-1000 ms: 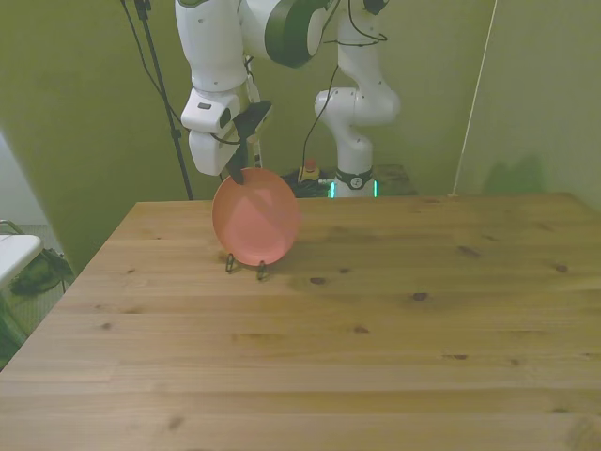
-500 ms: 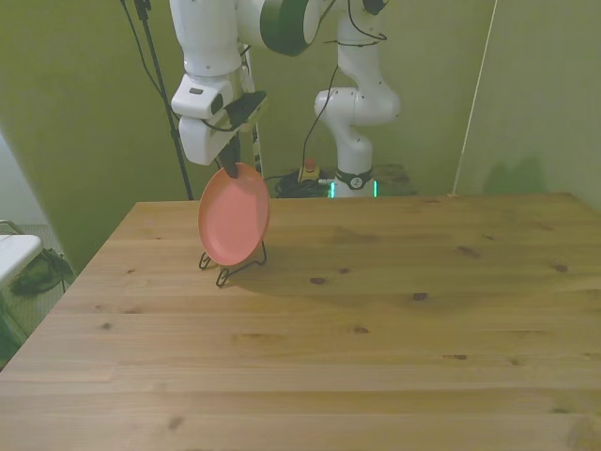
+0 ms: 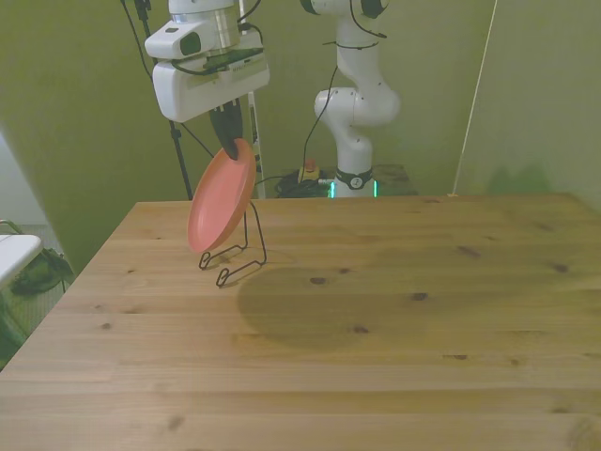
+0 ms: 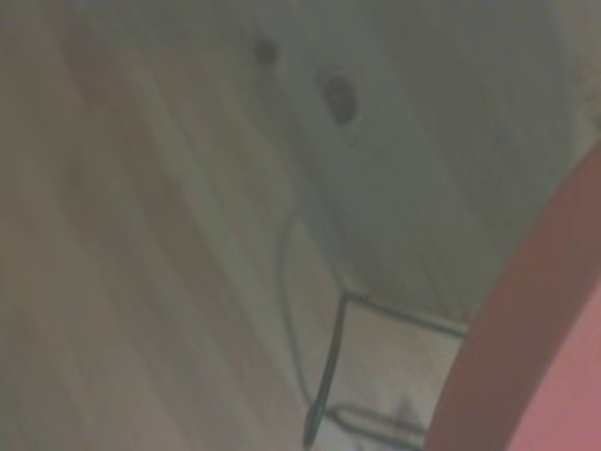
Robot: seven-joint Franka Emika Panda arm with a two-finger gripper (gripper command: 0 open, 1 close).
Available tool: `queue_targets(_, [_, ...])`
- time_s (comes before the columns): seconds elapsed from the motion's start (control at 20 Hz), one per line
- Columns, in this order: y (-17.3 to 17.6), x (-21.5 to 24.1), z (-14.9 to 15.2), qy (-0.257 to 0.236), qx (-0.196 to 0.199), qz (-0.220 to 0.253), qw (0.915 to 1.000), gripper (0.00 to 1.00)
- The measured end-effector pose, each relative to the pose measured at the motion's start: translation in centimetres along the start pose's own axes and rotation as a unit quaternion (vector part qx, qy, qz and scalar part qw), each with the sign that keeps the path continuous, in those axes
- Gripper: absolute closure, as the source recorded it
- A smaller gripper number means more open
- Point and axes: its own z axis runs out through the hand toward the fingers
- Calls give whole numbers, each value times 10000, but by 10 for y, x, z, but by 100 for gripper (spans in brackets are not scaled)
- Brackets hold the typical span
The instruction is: Unload the plate
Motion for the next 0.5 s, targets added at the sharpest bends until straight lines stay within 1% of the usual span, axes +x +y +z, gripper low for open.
queue_targets(0.1, [-22, 26, 8, 75, 29, 493, 9988, 100])
queue_targets(0.25, [-55, 68, 33, 235, -36, 1167, 9929, 100])
queue_targets(0.4, [-78, 106, 69, 430, -229, 1789, 9827, 100])
queue_targets(0.5, [-89, 124, 99, 435, -501, 2147, 9744, 100])
